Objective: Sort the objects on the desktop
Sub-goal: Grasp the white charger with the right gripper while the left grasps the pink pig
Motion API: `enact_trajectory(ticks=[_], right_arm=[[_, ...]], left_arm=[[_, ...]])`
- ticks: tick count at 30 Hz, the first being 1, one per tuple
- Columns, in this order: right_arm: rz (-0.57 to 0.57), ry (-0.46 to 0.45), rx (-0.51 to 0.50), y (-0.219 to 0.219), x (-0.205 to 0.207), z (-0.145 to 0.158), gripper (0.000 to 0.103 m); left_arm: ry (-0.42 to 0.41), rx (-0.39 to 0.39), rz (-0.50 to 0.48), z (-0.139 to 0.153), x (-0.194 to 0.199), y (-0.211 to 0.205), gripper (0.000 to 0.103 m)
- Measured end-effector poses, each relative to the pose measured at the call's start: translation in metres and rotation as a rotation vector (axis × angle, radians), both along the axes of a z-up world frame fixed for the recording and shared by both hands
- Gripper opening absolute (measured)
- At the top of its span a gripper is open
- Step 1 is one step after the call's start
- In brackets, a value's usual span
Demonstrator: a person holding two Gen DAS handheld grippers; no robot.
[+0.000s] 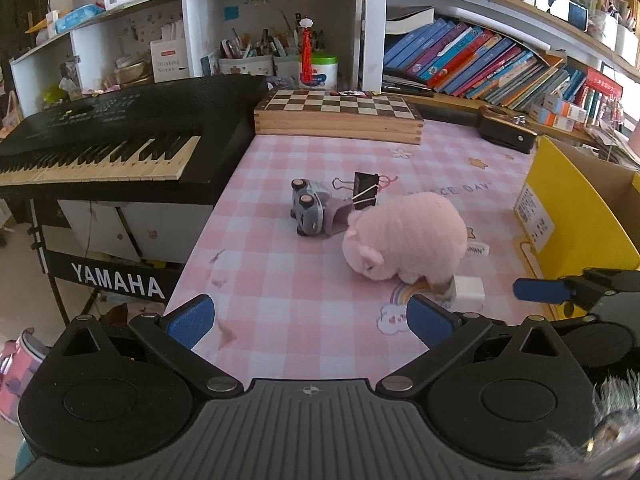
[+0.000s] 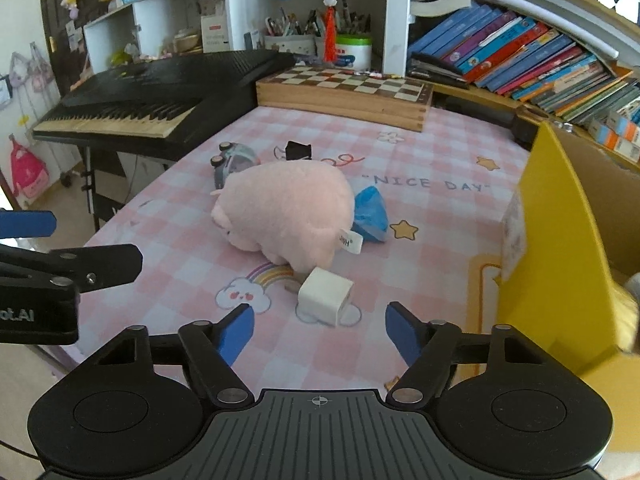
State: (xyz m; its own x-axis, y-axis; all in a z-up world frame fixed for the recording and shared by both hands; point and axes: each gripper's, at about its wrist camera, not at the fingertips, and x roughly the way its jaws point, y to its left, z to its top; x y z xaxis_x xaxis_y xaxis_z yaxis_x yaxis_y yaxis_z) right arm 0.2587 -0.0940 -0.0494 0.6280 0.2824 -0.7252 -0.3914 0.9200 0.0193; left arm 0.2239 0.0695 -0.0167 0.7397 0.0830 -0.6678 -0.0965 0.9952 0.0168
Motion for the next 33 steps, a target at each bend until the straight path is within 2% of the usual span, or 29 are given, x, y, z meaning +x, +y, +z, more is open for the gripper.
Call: enact_trajectory(ticks=[2,7,9,11,13,17,22,25,33], right_arm=[[0.007,0.011,0.004,0.001,0.007,-0.004,0.065],[0.030,0.018,0.011,0.004,0.021,-0.012,0.061],[0.043,0.026,0.003,0.005,0.026,-0.016,0.055],[0.055,0.051,0.003,0.004,0.030,-0.019,0.040],[0.069,0.049,0.000,0.001,0.029,-0.019,0.037],[0.086,0.051,-0.013,-0.005,0.025,-0.017,0.037],[0.103,0.015,-0.047,-0.012,0.015,-0.010,0.037],[0.122,0.005,-0.057,-0.014,0.012,-0.008,0.037],[0.138,0.016,-0.057,-0.019,0.008,-0.009,0.037]], left_arm=[[0.003,0.004,0.003,0.000,0.006,-0.001,0.103],[0.014,0.012,0.003,-0.002,0.019,-0.003,0.103],[0.017,0.010,-0.001,-0.002,0.024,-0.005,0.103],[0.015,0.003,-0.015,-0.003,0.030,-0.008,0.103],[0.013,-0.006,-0.028,-0.003,0.037,-0.010,0.103],[0.015,-0.044,-0.059,-0.004,0.055,-0.016,0.103],[0.033,-0.104,-0.168,-0.011,0.080,-0.028,0.103],[0.051,-0.092,-0.218,-0.018,0.095,-0.040,0.103],[0.099,-0.056,-0.236,-0.038,0.128,-0.056,0.103]])
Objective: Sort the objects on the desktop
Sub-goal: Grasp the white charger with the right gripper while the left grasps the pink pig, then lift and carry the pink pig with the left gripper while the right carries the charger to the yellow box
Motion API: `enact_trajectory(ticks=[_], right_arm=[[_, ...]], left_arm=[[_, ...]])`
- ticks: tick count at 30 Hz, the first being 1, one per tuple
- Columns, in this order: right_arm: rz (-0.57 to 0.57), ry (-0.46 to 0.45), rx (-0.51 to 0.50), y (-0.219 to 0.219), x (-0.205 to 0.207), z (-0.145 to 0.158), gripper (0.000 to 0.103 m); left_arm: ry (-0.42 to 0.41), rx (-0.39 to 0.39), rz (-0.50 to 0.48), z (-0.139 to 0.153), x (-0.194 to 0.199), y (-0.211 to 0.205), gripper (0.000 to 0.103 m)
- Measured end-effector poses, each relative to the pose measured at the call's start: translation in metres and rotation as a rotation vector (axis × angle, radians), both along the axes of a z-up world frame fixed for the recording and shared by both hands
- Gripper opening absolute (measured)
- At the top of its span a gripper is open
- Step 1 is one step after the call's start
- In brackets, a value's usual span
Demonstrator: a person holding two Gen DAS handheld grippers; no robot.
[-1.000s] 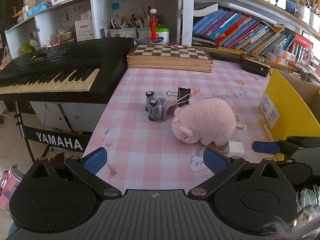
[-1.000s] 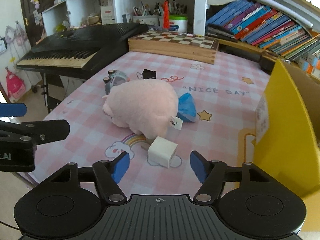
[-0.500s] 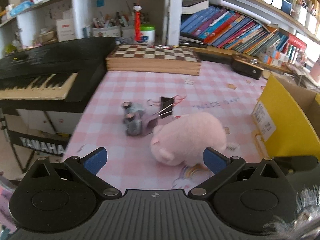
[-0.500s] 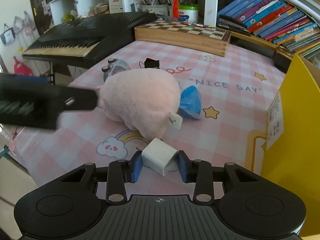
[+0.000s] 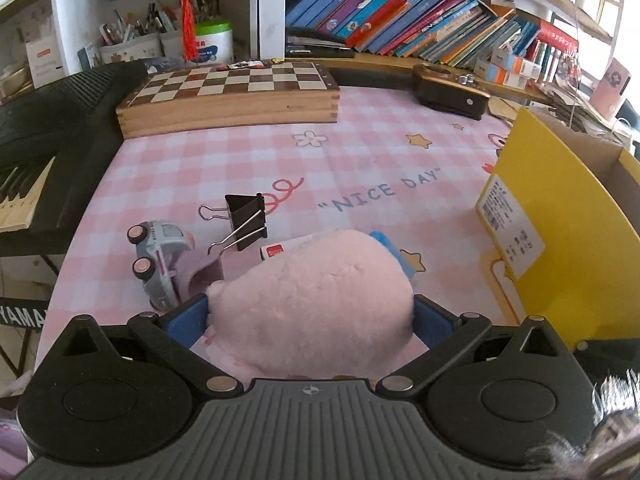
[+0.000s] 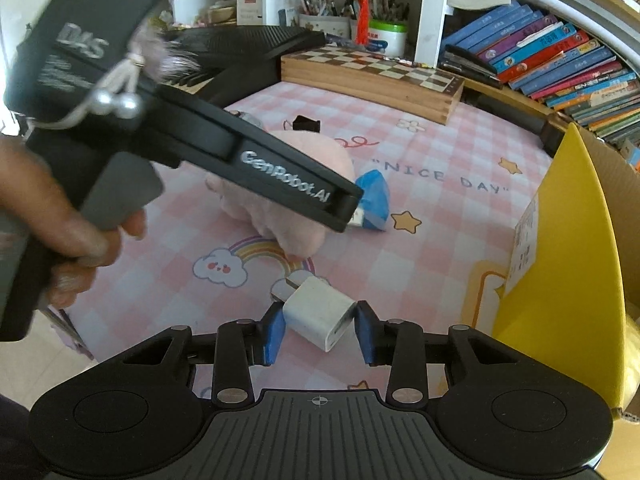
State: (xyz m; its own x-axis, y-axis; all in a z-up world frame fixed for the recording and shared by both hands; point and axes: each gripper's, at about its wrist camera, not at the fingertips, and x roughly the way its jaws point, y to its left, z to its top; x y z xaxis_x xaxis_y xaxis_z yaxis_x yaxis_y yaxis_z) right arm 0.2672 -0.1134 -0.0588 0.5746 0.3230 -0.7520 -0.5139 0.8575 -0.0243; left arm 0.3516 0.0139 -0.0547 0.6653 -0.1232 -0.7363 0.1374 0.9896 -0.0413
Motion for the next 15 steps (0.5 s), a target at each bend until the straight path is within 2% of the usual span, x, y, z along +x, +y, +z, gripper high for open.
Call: enact_trajectory(ticks=[4,6,9,15], right_arm=[[0.004,0.001,0.007,0.000,-0.001,0.001,0.037],[0.003,0.002,0.012,-0.001,0.000,0.001,0.037],[-0.001,-0.002,0.019,-0.001,0.001,0.004,0.037],[-0.024,-0.018,0.049,-0.004,-0.001,0.015,0.037]], left_arm=[[-0.004,-0.025,0.005,-0.003,0.000,0.005,0.101],[-0.006,-0.034,0.012,-0.001,-0.001,0.007,0.093],[-0.015,-0.038,0.021,0.007,-0.008,0.008,0.087],[-0.082,-0.179,0.100,0.038,-0.043,0.036,0.086]])
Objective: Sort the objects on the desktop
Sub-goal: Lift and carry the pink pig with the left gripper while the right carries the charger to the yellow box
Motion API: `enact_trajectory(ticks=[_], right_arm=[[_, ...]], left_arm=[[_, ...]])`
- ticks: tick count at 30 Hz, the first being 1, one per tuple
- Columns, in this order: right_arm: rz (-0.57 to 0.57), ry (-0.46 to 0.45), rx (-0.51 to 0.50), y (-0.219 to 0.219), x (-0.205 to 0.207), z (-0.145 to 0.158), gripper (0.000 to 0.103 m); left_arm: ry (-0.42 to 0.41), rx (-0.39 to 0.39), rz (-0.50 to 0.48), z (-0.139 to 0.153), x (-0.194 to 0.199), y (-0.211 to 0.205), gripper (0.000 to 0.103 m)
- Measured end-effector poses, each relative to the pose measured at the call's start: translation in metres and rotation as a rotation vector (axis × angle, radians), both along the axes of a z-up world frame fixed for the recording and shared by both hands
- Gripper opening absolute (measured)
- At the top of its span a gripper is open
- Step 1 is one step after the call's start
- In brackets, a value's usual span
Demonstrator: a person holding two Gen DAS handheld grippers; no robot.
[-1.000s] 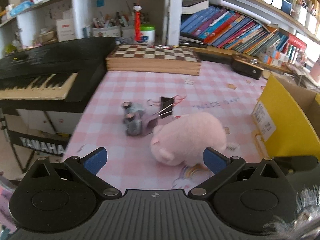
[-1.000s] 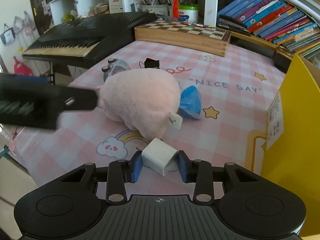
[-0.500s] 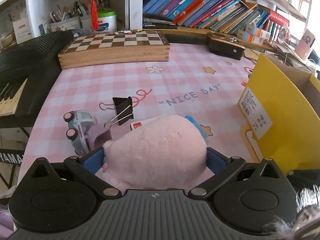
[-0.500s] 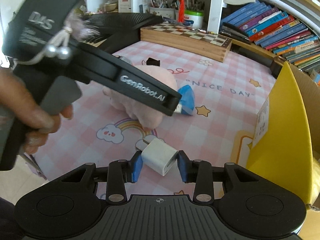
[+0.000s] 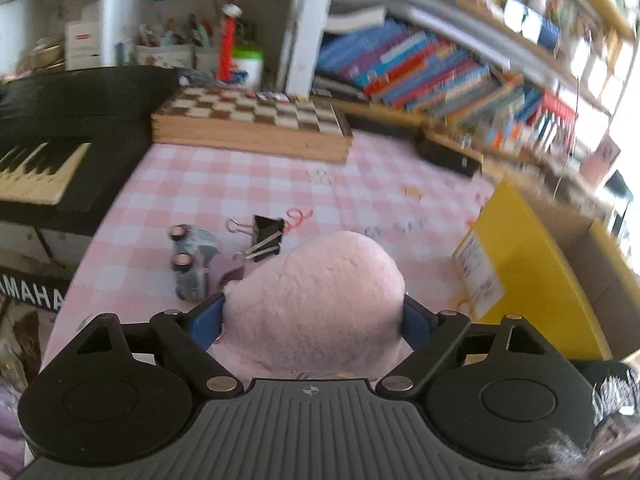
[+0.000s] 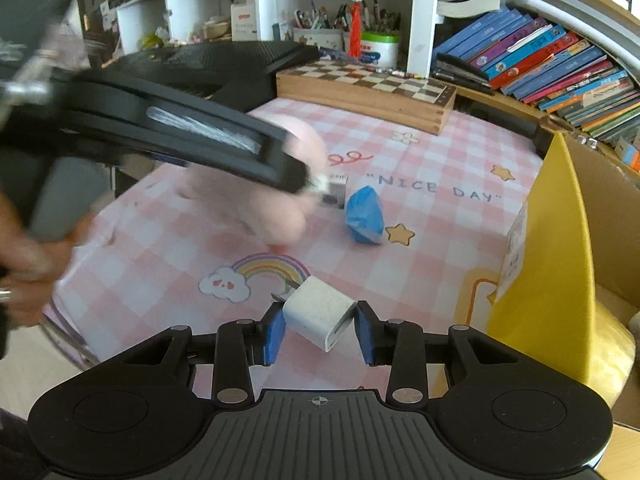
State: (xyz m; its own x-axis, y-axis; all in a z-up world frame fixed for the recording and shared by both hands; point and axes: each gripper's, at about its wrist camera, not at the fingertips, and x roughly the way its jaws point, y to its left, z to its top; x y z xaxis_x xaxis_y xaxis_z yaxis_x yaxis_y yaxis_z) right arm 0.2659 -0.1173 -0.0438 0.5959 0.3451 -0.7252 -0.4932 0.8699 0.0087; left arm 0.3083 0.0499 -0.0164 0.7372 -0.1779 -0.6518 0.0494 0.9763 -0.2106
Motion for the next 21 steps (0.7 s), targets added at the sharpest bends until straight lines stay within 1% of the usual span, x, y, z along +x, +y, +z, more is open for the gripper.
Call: enact_trajectory(ticks=[2,5,8,10,16,21], right_arm=[[-0.001,-0.005,0.009,0.000,-0.003,0.004,0.037],[0.005,-0.017,0.019,0.002,-0.010,0.011,0.037],[-0.006,-0.030,0.029,0.004,-0.019,0.018,0.037],[-0.018,-0.033,0.037,0.004,-0.023,0.023,0.037],[-0.047,-0.046,0.071,0.004,-0.043,0.040,0.037],[-0.089,-0.063,0.108,0.001,-0.063,0.054,0.037]], left_arm=[[-0.014,-0.038,0.032,0.008,-0.012,0.011,0.087],[-0.006,-0.085,0.076,0.013,-0.028,0.025,0.087],[0.004,-0.103,0.099,0.013,-0.040,0.037,0.087],[-0.007,-0.104,0.108,0.017,-0.051,0.041,0.087],[-0.047,-0.142,0.102,0.031,-0.083,0.048,0.087],[-0.064,-0.166,0.061,0.038,-0.105,0.047,0.087]])
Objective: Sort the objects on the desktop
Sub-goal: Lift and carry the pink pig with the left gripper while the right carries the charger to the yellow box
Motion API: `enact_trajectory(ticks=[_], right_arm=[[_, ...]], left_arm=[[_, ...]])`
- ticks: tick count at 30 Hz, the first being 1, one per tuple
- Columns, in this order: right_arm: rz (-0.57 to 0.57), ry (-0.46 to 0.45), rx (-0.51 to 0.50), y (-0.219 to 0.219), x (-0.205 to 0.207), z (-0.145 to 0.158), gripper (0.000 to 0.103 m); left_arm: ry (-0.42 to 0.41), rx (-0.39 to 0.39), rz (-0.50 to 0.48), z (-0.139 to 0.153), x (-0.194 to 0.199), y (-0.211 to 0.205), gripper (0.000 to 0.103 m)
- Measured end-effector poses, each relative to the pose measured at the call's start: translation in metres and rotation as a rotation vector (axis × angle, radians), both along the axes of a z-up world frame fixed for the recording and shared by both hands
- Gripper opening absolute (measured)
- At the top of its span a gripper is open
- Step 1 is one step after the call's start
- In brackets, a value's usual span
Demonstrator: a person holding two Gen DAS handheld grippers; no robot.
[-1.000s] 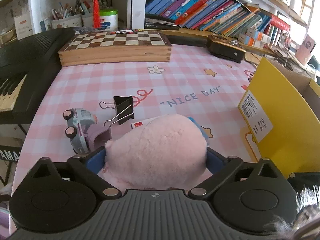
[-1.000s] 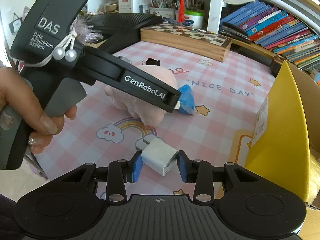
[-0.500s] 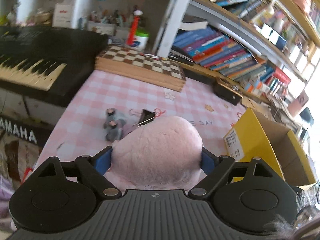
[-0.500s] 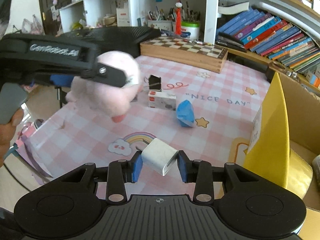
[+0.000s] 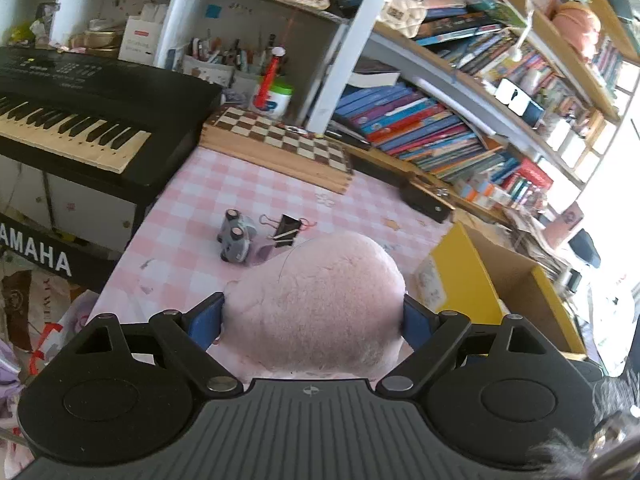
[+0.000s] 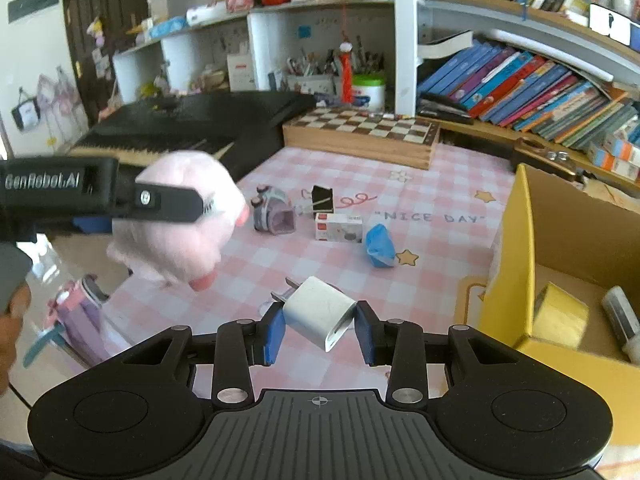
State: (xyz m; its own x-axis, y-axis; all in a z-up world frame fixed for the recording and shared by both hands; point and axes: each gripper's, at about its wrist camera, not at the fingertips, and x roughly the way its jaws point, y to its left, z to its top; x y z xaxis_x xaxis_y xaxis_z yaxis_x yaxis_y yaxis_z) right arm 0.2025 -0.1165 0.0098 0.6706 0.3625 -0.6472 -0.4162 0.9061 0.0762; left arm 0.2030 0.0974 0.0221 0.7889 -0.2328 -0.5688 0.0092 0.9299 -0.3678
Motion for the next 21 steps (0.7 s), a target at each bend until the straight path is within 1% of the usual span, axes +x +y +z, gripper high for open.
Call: enact_trajectory(ticks=[4,9,15,21], right_arm=[[-0.039,0.008,0.010,-0.002,-0.018,0.002,0.037],[-0.058,0.012,0.012,0.001,-0.039,0.004,0.037],[-0.082,-0.001,0.011,0.004,-0.066,0.009,0.037],[-0.123,0.010,0.029,0.004,-0.086,0.010,0.037]], left_arm=[[-0.001,-0.009,-0.024,-0.001,-0.018,0.000,0.087],[0.007,-0.027,-0.041,-0.003,-0.043,0.004,0.087],[0.003,-0.026,-0.076,-0.002,-0.065,0.006,0.087],[-0.002,-0.021,-0.107,-0.001,-0.087,0.008,0.087]])
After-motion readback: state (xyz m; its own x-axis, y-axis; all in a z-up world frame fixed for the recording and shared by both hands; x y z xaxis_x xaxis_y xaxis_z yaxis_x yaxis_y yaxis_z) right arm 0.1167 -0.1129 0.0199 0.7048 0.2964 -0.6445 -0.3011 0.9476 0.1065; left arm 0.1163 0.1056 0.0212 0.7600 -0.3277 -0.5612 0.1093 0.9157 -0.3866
